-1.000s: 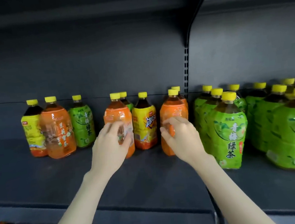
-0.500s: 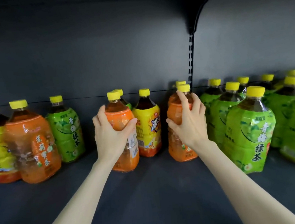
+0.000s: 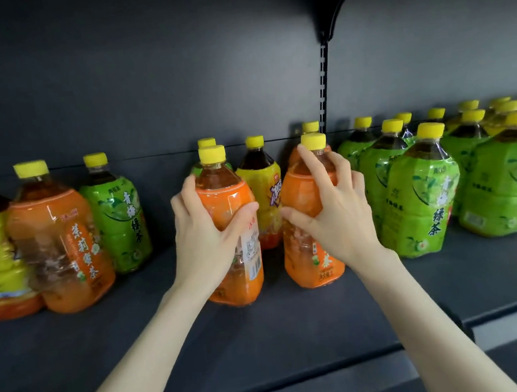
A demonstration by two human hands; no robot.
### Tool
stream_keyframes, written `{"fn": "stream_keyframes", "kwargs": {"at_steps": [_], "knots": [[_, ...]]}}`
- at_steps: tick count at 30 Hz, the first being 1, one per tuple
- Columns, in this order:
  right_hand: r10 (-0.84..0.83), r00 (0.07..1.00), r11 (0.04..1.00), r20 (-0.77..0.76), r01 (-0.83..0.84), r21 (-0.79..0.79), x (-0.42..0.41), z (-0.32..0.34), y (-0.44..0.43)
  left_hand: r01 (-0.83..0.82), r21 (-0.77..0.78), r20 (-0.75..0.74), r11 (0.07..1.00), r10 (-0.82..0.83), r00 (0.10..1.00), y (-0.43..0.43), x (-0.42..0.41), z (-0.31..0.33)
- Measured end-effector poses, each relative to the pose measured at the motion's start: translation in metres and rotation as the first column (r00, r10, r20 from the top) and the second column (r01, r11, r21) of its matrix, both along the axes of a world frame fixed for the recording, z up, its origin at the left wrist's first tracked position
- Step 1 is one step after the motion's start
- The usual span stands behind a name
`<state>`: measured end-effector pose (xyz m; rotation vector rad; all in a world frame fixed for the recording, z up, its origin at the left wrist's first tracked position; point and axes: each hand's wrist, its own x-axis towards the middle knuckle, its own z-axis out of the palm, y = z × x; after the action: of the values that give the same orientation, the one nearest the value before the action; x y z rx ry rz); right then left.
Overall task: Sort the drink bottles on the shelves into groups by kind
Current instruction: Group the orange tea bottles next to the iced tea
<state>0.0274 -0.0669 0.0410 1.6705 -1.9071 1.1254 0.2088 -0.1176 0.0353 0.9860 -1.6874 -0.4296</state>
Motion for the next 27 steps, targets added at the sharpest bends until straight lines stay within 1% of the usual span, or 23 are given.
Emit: {"fn": "stream_keyframes", "kwargs": {"at_steps": [3, 5, 6, 8, 10, 11, 13, 14, 15, 17, 22, 27], "knots": [[0.009, 1.0, 0.999, -0.008, -0.009, -0.045, 0.012, -0.001, 0.021, 0.046, -0.022, 0.004, 0.999, -0.046, 0.999, 0.017, 0.01, 0.0], [0.064, 0.998, 0.992, 0.016, -0.062, -0.107, 0.015, -0.004, 0.033, 0.071, -0.025, -0.02, 0.997, -0.072, 0.997, 0.025, 0.019, -0.004], [0.106, 0.993, 0.983, 0.057, -0.097, -0.156, 0.015, -0.007, 0.037, 0.084, -0.002, -0.057, 0.996, -0.084, 0.995, 0.027, 0.023, -0.007], [0.205, 0.957, 0.954, 0.204, -0.15, -0.258, 0.015, -0.016, 0.044, 0.124, 0.109, -0.184, 0.986, -0.102, 0.978, 0.031, 0.031, -0.013], [0.28, 0.872, 0.942, 0.401, -0.17, -0.289, 0.017, -0.027, 0.044, 0.199, 0.228, -0.292, 0.953, -0.128, 0.948, 0.034, 0.034, -0.016], [0.309, 0.8, 0.943, 0.514, -0.189, -0.274, 0.019, -0.032, 0.043, 0.235, 0.272, -0.309, 0.933, -0.147, 0.94, 0.035, 0.035, -0.017], [0.364, 0.609, 0.931, 0.705, -0.256, -0.259, 0.023, -0.039, 0.04, 0.288, 0.347, -0.323, 0.892, -0.174, 0.93, 0.035, 0.035, -0.019], [0.368, 0.538, 0.927, 0.759, -0.277, -0.253, 0.023, -0.04, 0.039, 0.289, 0.375, -0.32, 0.881, -0.169, 0.932, 0.035, 0.036, -0.022], [0.36, 0.51, 0.928, 0.781, -0.283, -0.242, 0.023, -0.041, 0.039, 0.272, 0.385, -0.306, 0.882, -0.157, 0.939, 0.034, 0.036, -0.024], [0.341, 0.509, 0.934, 0.79, -0.283, -0.22, 0.023, -0.042, 0.038, 0.228, 0.391, -0.272, 0.892, -0.125, 0.954, 0.035, 0.034, -0.028], [0.336, 0.508, 0.94, 0.793, -0.238, -0.246, 0.03, -0.047, 0.041, 0.331, 0.346, -0.432, 0.878, -0.164, 0.887, 0.057, 0.02, -0.034], [0.381, 0.517, 0.925, 0.767, -0.209, -0.318, 0.038, -0.046, 0.06, 0.306, 0.248, -0.494, 0.919, -0.152, 0.856, 0.074, 0.01, -0.037]]}}
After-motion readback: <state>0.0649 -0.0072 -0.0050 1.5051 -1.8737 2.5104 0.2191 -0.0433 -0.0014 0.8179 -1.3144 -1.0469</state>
